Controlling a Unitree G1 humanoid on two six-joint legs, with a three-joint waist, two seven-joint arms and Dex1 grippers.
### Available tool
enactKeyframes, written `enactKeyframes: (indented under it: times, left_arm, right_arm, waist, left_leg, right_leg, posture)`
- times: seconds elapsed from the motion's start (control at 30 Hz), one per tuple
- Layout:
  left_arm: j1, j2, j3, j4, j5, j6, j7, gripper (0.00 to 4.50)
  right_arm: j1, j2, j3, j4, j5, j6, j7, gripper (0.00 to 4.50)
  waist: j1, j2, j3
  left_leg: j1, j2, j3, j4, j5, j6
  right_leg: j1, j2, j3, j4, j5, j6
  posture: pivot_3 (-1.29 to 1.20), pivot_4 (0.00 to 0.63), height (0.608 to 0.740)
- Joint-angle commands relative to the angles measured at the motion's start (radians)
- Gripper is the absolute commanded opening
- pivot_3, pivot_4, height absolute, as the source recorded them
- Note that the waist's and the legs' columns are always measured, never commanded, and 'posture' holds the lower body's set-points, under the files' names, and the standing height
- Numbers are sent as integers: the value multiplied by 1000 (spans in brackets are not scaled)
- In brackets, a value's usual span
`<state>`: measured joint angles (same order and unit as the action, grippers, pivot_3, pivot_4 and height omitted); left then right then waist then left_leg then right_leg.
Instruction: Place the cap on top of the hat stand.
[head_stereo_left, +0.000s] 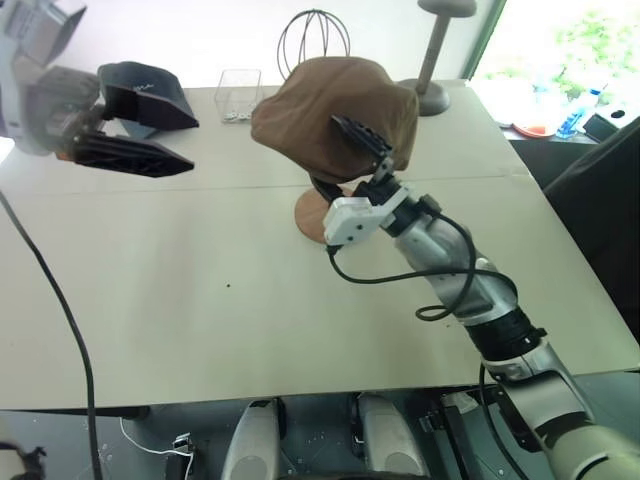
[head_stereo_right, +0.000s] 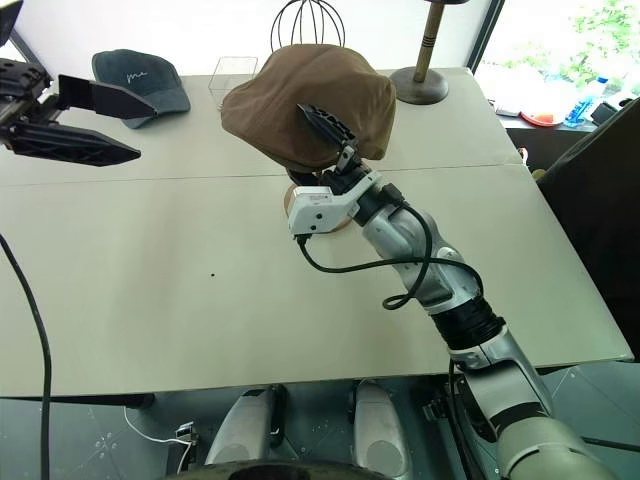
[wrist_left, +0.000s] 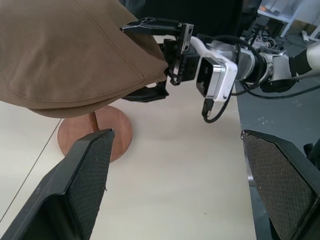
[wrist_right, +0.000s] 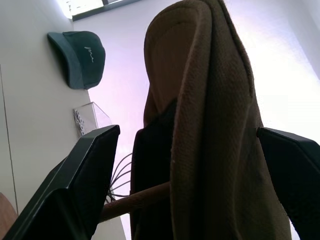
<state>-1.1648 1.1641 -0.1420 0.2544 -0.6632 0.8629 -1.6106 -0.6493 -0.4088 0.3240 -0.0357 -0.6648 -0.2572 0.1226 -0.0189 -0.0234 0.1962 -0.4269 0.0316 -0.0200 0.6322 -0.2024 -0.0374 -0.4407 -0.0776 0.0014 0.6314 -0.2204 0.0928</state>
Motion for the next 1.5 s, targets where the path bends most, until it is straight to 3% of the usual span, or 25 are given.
enactKeyframes:
  times: [0.03,0.2,0.23,0.6,0.77,1.0,1.27,1.43,1.5]
  left_arm:
    - [-44,-2,52,16,24,-3,-1,4295]
    - [-45,-9,82,46,53,-20,13,4295]
    - [-43,-10,90,47,56,-21,18,4295]
    - [20,22,204,53,66,-17,88,4295]
    - [36,44,250,72,64,-7,119,4295]
    - [72,70,303,74,60,2,160,4295]
    - [90,105,333,59,52,30,175,4295]
    - [78,110,326,60,52,37,182,4295]
    - [76,105,324,53,52,40,188,4295]
  right_arm:
    - [-25,14,-16,-37,-10,-17,-18,2732]
    - [-30,-2,-44,-53,5,-23,-7,308]
    - [-32,-8,-53,-57,11,-24,-4,115]
    - [-133,-121,-170,-70,271,-196,117,115]
    - [-207,-177,-164,49,437,-406,222,115]
    - [-284,-169,-151,317,487,-660,258,115]
    - [-266,-156,-121,555,471,-936,276,115]
    - [-280,-143,-100,637,485,-961,294,115]
    - [-277,-147,-94,635,516,-939,315,835]
  waist:
    - [-2,0,0]
    - [-4,0,0]
    - [-4,0,0]
    - [-3,0,0]
    - [-5,0,0]
    - [-16,0,0]
    - [-27,0,0]
    - [-27,0,0]
    - [-26,0,0]
  left_leg:
    - [0,0,0,0,0,0]
    - [1,0,0,0,0,0]
    - [1,0,0,0,0,0]
    - [1,0,0,0,0,0]
    - [1,0,0,0,0,0]
    - [1,0,0,0,0,0]
    - [1,0,-1,-1,0,0]
    - [2,0,-1,-1,0,0]
    - [2,0,-1,-1,0,0]
  right_leg:
    - [0,0,0,0,0,0]
    - [0,0,0,1,0,0]
    - [0,0,0,1,0,0]
    - [0,0,0,1,0,0]
    - [0,0,0,1,0,1]
    - [1,0,0,1,0,0]
    - [1,0,0,1,2,3]
    - [1,0,0,1,2,3]
    - [1,0,0,1,2,3]
  posture:
    - [0,150,740]
    - [0,150,740]
    - [0,150,740]
    - [0,150,740]
    - [0,150,740]
    - [0,150,740]
    - [0,150,740]
    - [0,150,740]
    - [0,150,740]
